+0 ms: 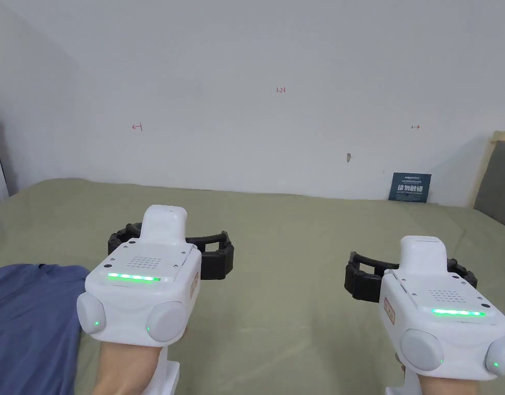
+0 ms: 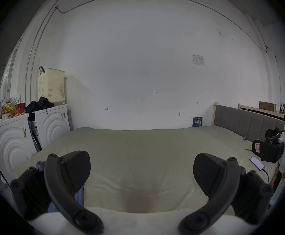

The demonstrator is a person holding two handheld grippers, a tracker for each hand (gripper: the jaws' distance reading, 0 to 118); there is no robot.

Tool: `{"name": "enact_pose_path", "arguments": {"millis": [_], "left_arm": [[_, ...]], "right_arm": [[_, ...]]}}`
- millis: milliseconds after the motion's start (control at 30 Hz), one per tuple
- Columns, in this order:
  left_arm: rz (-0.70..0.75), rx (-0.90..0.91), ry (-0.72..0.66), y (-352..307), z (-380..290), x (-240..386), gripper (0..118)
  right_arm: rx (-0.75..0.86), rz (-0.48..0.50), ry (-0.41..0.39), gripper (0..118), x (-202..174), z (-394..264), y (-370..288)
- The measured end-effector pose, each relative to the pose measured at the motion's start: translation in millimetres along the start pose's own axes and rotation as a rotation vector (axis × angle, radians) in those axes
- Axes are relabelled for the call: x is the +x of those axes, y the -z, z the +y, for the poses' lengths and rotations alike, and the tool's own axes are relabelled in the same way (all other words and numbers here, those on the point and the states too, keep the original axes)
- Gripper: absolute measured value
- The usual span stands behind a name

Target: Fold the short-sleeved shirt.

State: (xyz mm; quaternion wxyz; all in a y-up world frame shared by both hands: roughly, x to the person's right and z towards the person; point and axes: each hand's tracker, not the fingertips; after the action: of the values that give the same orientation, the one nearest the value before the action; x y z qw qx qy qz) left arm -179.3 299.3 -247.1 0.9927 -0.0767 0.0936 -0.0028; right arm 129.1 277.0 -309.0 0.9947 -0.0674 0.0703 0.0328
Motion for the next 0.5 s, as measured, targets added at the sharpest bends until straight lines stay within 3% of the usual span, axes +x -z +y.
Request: {"name": "enact_pose_path", "arguments": {"millis": [67,100,133,167,200,233,500], "left_arm": [[-0.004,-0.008,-0.001,0.3,-0.1,-0.3,118],[-0.004,-0.011,0.000,0.5,-0.4,-0.4,117],[-0.008,-0.030,0.001,0.3,-0.1,-0.1,109],[-0.070,-0.052,0.000,0.1,0.6,0.4,69],[-0.071,-0.052,0.002,1.9,0.1,1.4,7],[-0.048,-0.060,-0.001,2.3,-1.7,6.3,0],[-0.027,-0.049,0.017,4.5,1.9,10.5,0]], "right_arm": [[0.000,-0.003,0.000,115,-0.2,0.6,-0.4],[0.000,0.003,-0.001,107,0.0,1.1,-1.1],[0.001,0.002,-0.002,81,-0.2,2.2,-3.0],[0.004,-0.009,-0.008,8,-1.2,2.4,-2.6],[-0.005,-0.017,-0.015,0,-3.3,0.3,0.3],[0.009,-0.027,-0.003,0,0.6,2.3,0.4],[0.010,-0.031,-0.027,0,10.1,6.8,-0.2]]}}
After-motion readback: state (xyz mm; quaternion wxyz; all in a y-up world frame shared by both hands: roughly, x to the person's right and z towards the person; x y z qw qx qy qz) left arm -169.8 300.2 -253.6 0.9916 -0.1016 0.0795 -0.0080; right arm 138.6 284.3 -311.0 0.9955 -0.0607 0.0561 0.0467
